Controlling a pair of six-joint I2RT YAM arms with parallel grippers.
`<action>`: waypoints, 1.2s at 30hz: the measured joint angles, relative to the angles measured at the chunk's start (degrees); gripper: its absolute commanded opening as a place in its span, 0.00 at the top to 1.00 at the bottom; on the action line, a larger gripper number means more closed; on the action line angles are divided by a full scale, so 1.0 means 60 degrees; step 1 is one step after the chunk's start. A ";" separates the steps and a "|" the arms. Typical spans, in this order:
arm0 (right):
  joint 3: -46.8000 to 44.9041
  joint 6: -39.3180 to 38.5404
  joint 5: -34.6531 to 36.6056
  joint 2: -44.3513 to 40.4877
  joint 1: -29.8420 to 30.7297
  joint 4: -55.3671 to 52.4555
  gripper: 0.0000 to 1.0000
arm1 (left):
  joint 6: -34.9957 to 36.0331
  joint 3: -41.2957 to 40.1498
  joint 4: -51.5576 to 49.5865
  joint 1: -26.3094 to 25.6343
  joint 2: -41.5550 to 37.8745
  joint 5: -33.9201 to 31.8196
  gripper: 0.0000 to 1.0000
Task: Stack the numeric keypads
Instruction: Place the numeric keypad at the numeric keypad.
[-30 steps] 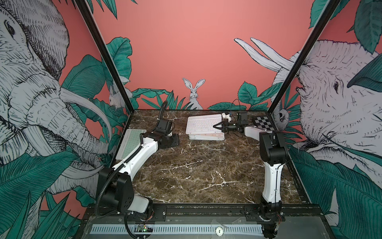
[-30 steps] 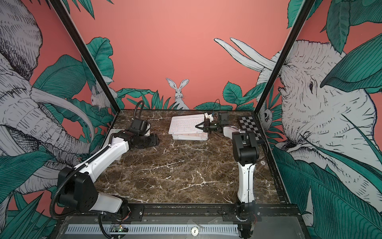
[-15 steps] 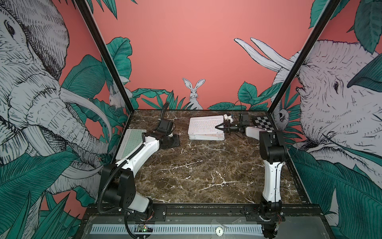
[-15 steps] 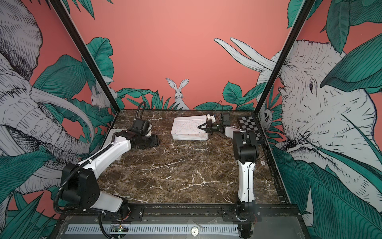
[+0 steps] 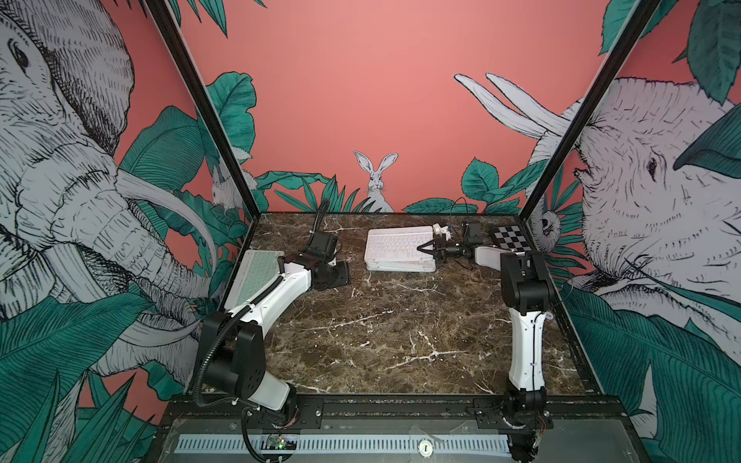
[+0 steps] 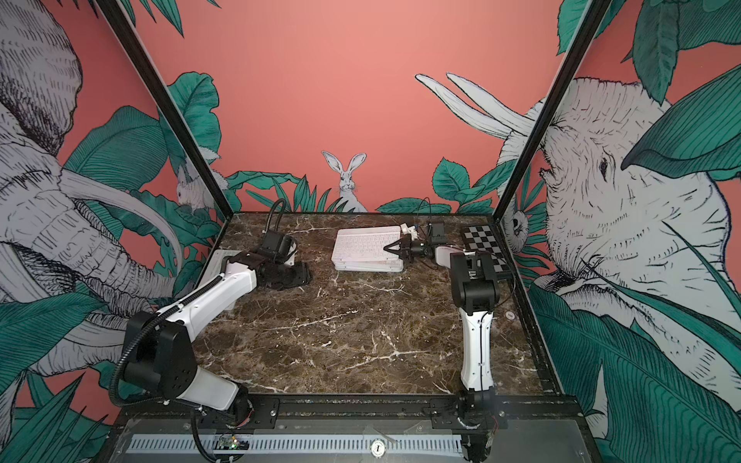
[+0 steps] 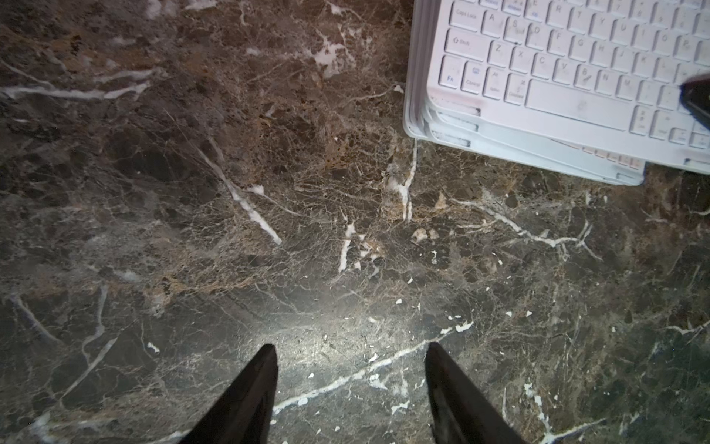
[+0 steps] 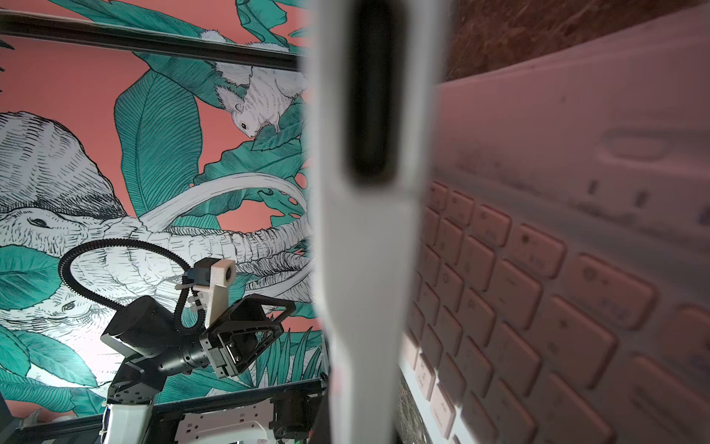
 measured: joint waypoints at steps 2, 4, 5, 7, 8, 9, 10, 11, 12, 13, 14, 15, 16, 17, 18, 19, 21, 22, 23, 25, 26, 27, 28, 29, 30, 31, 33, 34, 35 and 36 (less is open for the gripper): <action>0.0000 -0.0062 0.0000 0.0000 -0.0018 -0.0062 0.94 | -0.0004 0.0000 0.0000 0.0000 0.0040 0.0036 0.37; 0.0000 -0.0149 0.0004 0.0000 -0.0044 -0.0182 0.86 | -0.0007 0.0000 0.0004 0.0000 0.0047 0.0073 0.37; 0.0000 -0.0237 0.0022 0.0000 -0.0062 -0.0255 0.83 | -0.0018 0.0000 0.0004 0.0000 0.0047 0.0098 0.37; 0.0000 -0.0342 0.0080 0.0000 -0.0091 -0.0415 0.74 | -0.0025 0.0000 0.0007 0.0000 0.0047 0.0138 0.37; 0.0000 -0.0430 0.0102 0.0000 -0.0109 -0.0481 0.73 | -0.0029 0.0000 0.0007 0.0000 0.0047 0.0149 0.37; 0.0000 -0.0484 0.0131 0.0000 -0.0127 -0.0550 0.71 | -0.0029 0.0000 0.0011 0.0000 0.0047 0.0168 0.36; 0.0000 -0.0539 0.0160 0.0000 -0.0142 -0.0630 0.69 | -0.0029 0.0000 0.0015 0.0000 0.0047 0.0178 0.37; 0.0000 -0.0612 0.0186 0.0000 -0.0164 -0.0707 0.65 | -0.0033 0.0000 0.0022 0.0000 0.0047 0.0189 0.37; 0.0000 -0.0714 0.0251 0.0000 -0.0182 -0.0801 0.65 | -0.0036 0.0000 0.0029 0.0000 0.0047 0.0204 0.37; 0.0000 -0.0787 0.0328 0.0000 -0.0200 -0.0943 0.64 | -0.0036 0.0000 0.0040 0.0000 0.0051 0.0219 0.37; 0.0000 -0.0933 0.0401 0.0000 -0.0222 -0.1107 0.63 | -0.0036 0.0000 0.0047 0.0000 0.0055 0.0226 0.37; 0.0015 -0.1137 0.0481 0.0000 -0.0237 -0.1366 0.63 | -0.0040 0.0000 0.0055 0.0000 0.0062 0.0244 0.37; 0.0040 -0.1300 0.0546 0.0000 -0.0255 -0.1621 0.62 | -0.0044 0.0000 0.0062 0.0000 0.0069 0.0259 0.37; 0.0095 -0.1512 0.0568 0.0000 -0.0277 -0.1916 0.62 | -0.0051 0.0000 0.0076 0.0000 0.0076 0.0277 0.37; 0.0186 -0.1763 0.0605 -0.0007 -0.0288 -0.2204 0.61 | -0.0062 0.0000 0.0084 0.0000 0.0087 0.0295 0.37; 0.0266 -0.1945 0.0663 -0.0022 -0.0291 -0.2430 0.61 | -0.0073 -0.0007 0.0102 0.0000 0.0091 0.0313 0.37; 0.0430 -0.2335 0.0809 -0.0044 -0.0299 -0.2885 0.59 | -0.0102 -0.0018 0.0149 0.0000 0.0091 0.0357 0.37; 0.0466 -0.2463 0.0867 -0.0062 -0.0302 -0.3031 0.59 | -0.0109 -0.0018 0.0178 0.0000 0.0091 0.0372 0.37; 0.0503 -0.2612 0.0925 -0.0091 -0.0306 -0.3220 0.59 | -0.0113 -0.0018 0.0211 0.0000 0.0091 0.0390 0.37; 0.0535 -0.2841 0.1053 -0.0157 -0.0321 -0.3508 0.58 | -0.0124 -0.0025 0.0229 0.0000 0.0091 0.0408 0.37; 0.0572 -0.2940 0.1133 -0.0189 -0.0328 -0.3687 0.58 | -0.0127 -0.0036 0.0240 0.0000 0.0091 0.0419 0.37; 0.0627 -0.3075 0.1217 -0.0215 -0.0339 -0.3869 0.57 | -0.0131 -0.0047 0.0255 0.0000 0.0091 0.0430 0.37; 0.0699 -0.3198 0.1326 -0.0226 -0.0346 -0.4054 0.57 | -0.0135 -0.0069 0.0277 0.0000 0.0091 0.0437 0.37; 0.0794 -0.3340 0.1432 -0.0237 -0.0350 -0.4266 0.57 | -0.0138 -0.0087 0.0284 0.0000 0.0091 0.0441 0.37; 0.0900 -0.3501 0.1570 -0.0244 -0.0353 -0.4495 0.57 | -0.0138 -0.0106 0.0291 0.0000 0.0091 0.0452 0.37; 0.0965 -0.3603 0.1668 -0.0251 -0.0353 -0.4648 0.57 | -0.0138 -0.0124 0.0295 0.0000 0.0091 0.0463 0.37; 0.1111 -0.3825 0.1883 -0.0273 -0.0357 -0.4991 0.56 | -0.0146 -0.0160 0.0306 0.0000 0.0091 0.0474 0.37; 0.1169 -0.3927 0.1985 -0.0284 -0.0357 -0.5140 0.56 | -0.0149 -0.0171 0.0310 0.0000 0.0091 0.0477 0.37; 0.1220 -0.4018 0.2113 -0.0313 -0.0357 -0.5293 0.56 | -0.0153 -0.0186 0.0324 0.0000 0.0091 0.0488 0.37; 0.1275 -0.4142 0.2251 -0.0350 -0.0353 -0.5472 0.56 | -0.0168 -0.0197 0.0361 0.0000 0.0091 0.0506 0.37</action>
